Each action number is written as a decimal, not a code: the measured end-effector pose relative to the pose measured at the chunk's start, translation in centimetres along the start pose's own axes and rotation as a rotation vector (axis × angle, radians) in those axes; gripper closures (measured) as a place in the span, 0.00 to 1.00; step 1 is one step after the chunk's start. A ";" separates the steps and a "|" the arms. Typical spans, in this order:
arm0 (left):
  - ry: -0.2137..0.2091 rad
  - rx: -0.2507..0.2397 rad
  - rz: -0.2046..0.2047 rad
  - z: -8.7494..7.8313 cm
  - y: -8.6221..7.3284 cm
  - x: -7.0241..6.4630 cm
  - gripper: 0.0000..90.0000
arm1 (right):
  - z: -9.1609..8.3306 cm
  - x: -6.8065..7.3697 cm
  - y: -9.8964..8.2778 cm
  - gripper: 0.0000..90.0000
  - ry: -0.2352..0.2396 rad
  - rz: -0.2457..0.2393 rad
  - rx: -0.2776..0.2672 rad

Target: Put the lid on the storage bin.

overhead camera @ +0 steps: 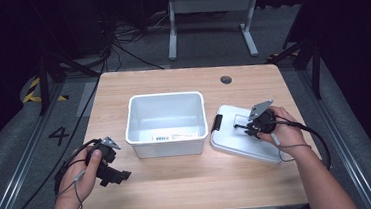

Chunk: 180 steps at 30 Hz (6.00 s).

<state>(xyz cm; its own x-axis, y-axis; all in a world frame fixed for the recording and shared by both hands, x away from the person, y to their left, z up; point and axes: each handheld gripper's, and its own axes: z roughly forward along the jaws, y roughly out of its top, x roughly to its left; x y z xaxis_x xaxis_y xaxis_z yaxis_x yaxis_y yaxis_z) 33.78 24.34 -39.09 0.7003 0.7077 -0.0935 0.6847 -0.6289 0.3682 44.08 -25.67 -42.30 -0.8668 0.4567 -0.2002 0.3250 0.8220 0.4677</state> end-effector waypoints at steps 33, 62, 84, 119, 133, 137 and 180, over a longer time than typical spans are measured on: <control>0.008 -0.004 -0.015 -0.4 0.2 0.6 0.21 | -7.7 -2.8 3.1 0.94 0.081 -0.042 -0.057; 0.010 0.000 -0.022 -0.5 0.0 1.0 0.21 | -13.2 -3.2 7.7 0.94 0.076 -0.095 -0.146; 0.007 -0.016 -0.031 -1.0 -0.3 1.4 0.21 | -13.5 -1.1 15.6 0.94 0.085 -0.220 -0.154; -0.007 -0.036 -0.044 -1.2 -0.6 1.9 0.21 | -9.4 1.9 24.1 0.94 0.154 -0.307 -0.213; -0.004 -0.047 -0.053 -1.6 -0.9 2.1 0.21 | -5.9 3.5 26.3 0.94 0.202 -0.351 -0.238; 0.001 -0.042 -0.050 -1.5 -1.0 2.3 0.21 | -4.9 4.0 26.8 0.94 0.208 -0.392 -0.236; -0.004 -0.041 -0.058 -1.6 -1.3 2.2 0.21 | -0.7 5.4 26.8 0.94 0.246 -0.432 -0.209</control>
<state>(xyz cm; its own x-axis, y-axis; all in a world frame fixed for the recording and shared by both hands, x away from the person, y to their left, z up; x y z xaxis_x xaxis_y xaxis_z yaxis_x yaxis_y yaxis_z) 34.12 27.25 -38.24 0.6603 0.7413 -0.1201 0.7156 -0.5727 0.3999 47.82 -1.41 -30.31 -0.9760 -0.0222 -0.2165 -0.1416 0.8204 0.5540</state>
